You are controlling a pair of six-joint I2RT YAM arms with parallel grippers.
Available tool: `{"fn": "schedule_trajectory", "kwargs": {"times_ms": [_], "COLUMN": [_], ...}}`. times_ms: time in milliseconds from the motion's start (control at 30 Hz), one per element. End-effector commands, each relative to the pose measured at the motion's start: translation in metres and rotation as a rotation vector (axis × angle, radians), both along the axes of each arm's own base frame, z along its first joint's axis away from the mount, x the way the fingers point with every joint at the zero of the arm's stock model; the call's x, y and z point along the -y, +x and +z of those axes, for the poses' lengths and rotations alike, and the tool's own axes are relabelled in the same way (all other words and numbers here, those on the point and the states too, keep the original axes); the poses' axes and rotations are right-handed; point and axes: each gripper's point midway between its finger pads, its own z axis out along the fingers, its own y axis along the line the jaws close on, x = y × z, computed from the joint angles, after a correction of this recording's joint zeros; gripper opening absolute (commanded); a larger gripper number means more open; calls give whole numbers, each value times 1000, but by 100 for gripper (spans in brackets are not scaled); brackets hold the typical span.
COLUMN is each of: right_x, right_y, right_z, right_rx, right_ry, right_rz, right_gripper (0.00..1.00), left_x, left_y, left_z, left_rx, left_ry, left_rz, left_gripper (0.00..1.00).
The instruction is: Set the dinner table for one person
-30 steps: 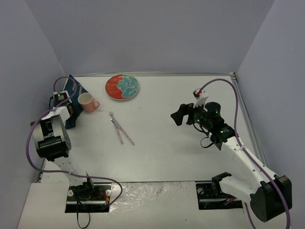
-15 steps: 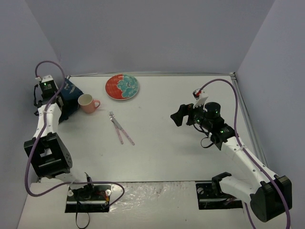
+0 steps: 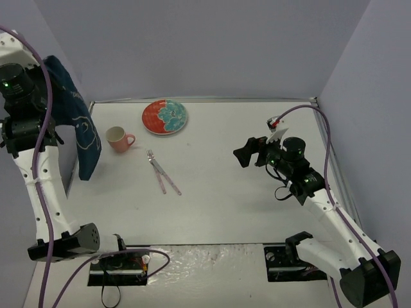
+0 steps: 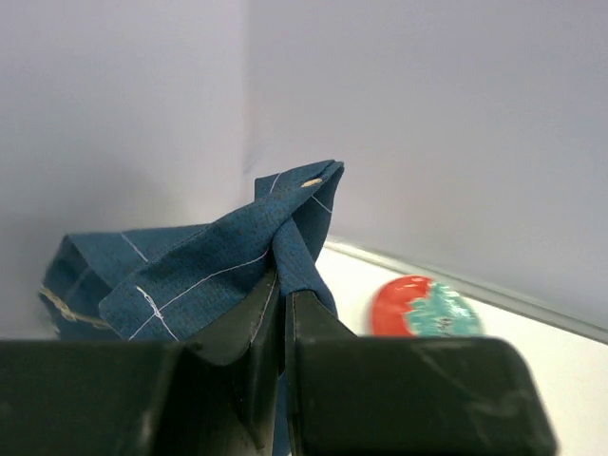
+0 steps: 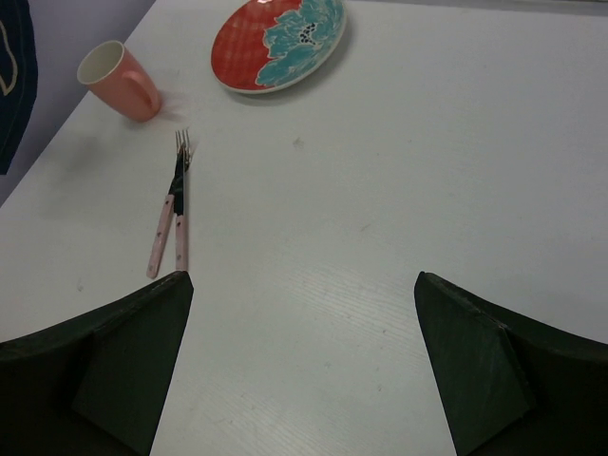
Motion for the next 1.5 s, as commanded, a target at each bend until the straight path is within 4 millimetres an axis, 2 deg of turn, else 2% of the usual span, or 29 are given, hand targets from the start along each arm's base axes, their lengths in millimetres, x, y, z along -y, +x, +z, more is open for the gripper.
{"fn": "schedule_trajectory", "kwargs": {"times_ms": [0, 100, 167, 233, 333, 433, 467, 533, 567, 600, 633, 700, 733, 800, 833, 933, 1000, 1067, 1133, 1200, 1300, 1433, 1467], "right_x": [3, 8, 11, 16, 20, 24, 24, 29, 30, 32, 37, 45, 49, 56, 59, 73, 79, 85, 88, 90, 86, 79, 75], "right_y": [0, -2, -2, -1, 1, 2, 2, 3, 3, 3, 4, 4, 4, 4, 3, 2, 1, 0, -1, 0, 5, 13, 15], "right_z": [55, 63, 64, 64, 62, 58, 57, 55, 55, 53, 52, 48, 47, 47, 49, 50, 54, 58, 60, 59, 51, 36, 30], "right_rx": [131, 150, 154, 154, 142, 124, 122, 115, 117, 111, 112, 101, 99, 104, 112, 120, 129, 142, 149, 150, 125, 69, 49], "right_ry": [70, 84, 88, 88, 85, 74, 71, 60, 59, 52, 45, 28, 21, 8, 1, -28, -35, -39, -42, -53, -62, -64, -66], "right_rz": [-35, -61, -81, -107, -140, -163, -163, -187, -196, -205, -233, -270, -289, -321, -331, -395, -418, -447, -460, -469, -459, -449, -437], "right_gripper": [100, 100, 100, 100, 100, 100, 100, 100, 100, 100, 100, 100, 100, 100, 100, 100, 100, 100, 100, 100, 100, 100, 100], "left_x": [85, 132, 152, 181, 211, 257, 258, 297, 310, 326, 349, 380, 393, 408, 415, 431, 432, 429, 418, 407, 392, 368, 361], "left_y": [-41, -65, -72, -63, -39, -4, -3, 19, 23, 38, 40, 60, 64, 59, 62, 64, 53, 38, 18, -2, -14, -9, -6], "left_z": [63, 93, 101, 89, 65, 25, 27, 2, -4, -11, -14, -40, -43, -17, -15, -15, -7, -1, 17, 16, -5, -62, -85], "left_rx": [149, 237, 271, 246, 184, 69, 75, 8, -9, -22, -31, -92, -99, -29, -15, 1, 30, 58, 105, 118, 85, -20, -68], "left_ry": [42, 13, -26, -84, -126, -142, -136, -138, -139, -136, -135, -128, -124, -123, -127, -159, -139, -59, -21, 54, 77, 125, 153], "left_rz": [-304, -516, -624, -739, -806, -878, -875, -929, -952, -965, -1002, -1027, -1040, -1068, -1076, -1099, -1111, -1103, -1091, -1061, -1023, -906, -872], "left_gripper": [0, 0, 0, 0, 0, 0, 0, 0, 0, 0, 0, 0, 0, 0, 0, 0, 0, 0, 0, 0, 0, 0, 0]}}
